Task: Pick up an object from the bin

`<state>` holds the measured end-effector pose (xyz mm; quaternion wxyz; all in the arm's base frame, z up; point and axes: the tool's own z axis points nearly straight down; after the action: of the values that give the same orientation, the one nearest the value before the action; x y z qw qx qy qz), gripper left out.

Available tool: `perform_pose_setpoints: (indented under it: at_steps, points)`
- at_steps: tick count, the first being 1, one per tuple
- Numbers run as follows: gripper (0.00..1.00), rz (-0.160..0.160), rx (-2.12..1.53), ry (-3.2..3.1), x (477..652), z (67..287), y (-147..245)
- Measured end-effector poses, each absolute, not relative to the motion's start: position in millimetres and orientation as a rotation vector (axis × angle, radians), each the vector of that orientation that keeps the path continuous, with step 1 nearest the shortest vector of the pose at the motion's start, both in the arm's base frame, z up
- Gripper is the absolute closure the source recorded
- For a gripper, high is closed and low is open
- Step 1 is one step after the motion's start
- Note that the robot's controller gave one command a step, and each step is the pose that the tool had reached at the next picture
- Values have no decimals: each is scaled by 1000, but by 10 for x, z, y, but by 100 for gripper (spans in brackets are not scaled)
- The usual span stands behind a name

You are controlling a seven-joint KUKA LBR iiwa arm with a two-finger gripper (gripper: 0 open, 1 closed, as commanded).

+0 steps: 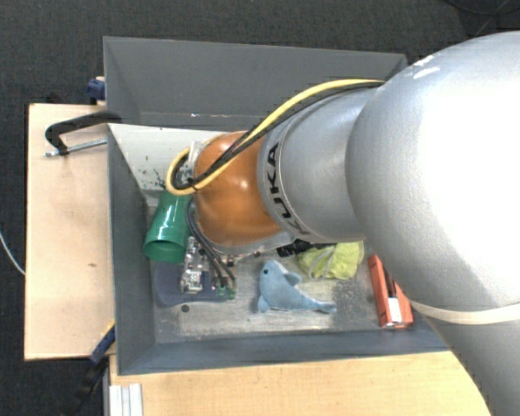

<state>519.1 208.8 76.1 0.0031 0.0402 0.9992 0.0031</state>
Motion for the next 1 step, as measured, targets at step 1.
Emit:
perform_pose_setpoints:
  at_steps: [1]
  points:
    - [100,1,97,3142,5163,1256,2069]
